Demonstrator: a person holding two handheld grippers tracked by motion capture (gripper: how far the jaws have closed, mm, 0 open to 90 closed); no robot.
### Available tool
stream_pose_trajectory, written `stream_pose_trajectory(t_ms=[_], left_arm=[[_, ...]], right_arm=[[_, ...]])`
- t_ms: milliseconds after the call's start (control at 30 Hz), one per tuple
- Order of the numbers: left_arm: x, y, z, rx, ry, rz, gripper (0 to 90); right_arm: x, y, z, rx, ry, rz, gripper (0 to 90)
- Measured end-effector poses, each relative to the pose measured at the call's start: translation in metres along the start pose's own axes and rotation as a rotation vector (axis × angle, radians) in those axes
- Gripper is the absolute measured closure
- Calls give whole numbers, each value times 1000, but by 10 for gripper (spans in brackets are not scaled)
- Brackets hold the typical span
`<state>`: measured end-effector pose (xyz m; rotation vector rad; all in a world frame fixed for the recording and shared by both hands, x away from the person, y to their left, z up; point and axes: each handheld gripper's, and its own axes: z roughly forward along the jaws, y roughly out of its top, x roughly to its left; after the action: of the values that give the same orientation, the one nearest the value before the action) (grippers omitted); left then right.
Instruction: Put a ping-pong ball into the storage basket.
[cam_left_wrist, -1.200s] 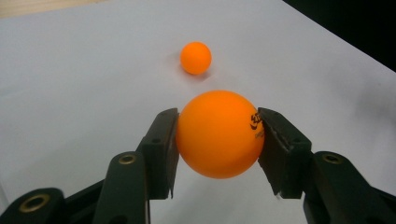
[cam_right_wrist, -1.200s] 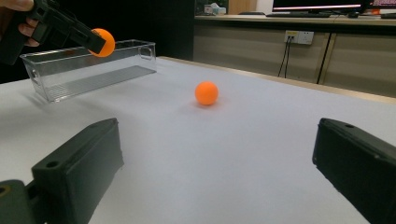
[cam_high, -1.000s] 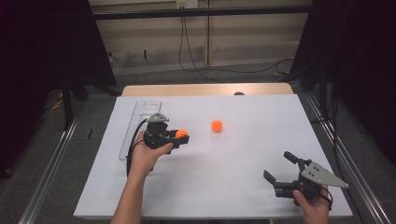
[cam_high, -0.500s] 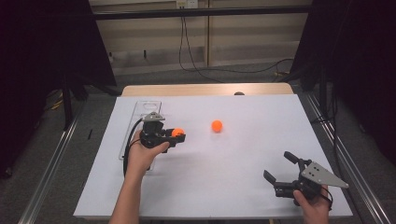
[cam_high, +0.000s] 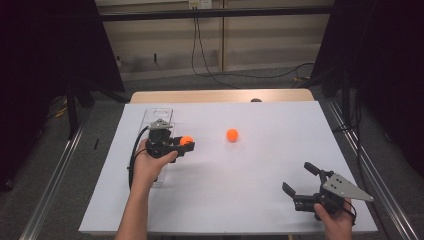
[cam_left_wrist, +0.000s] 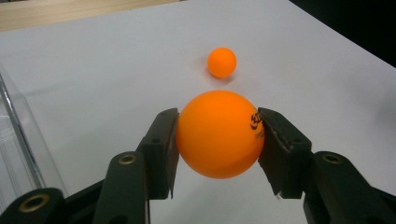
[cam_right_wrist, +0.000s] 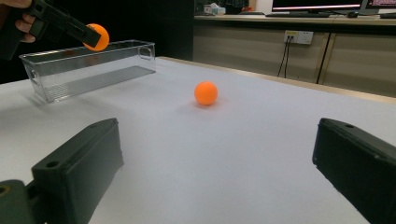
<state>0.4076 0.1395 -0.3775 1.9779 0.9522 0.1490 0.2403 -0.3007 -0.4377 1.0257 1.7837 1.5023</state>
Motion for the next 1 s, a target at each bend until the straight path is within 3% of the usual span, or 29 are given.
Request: stream_pose_trajectory(t_ms=[1000], left_arm=[[14, -2, -15, -32, 51, -24, 507]], right_arm=[[0, 0, 0, 0, 0, -2, 10]])
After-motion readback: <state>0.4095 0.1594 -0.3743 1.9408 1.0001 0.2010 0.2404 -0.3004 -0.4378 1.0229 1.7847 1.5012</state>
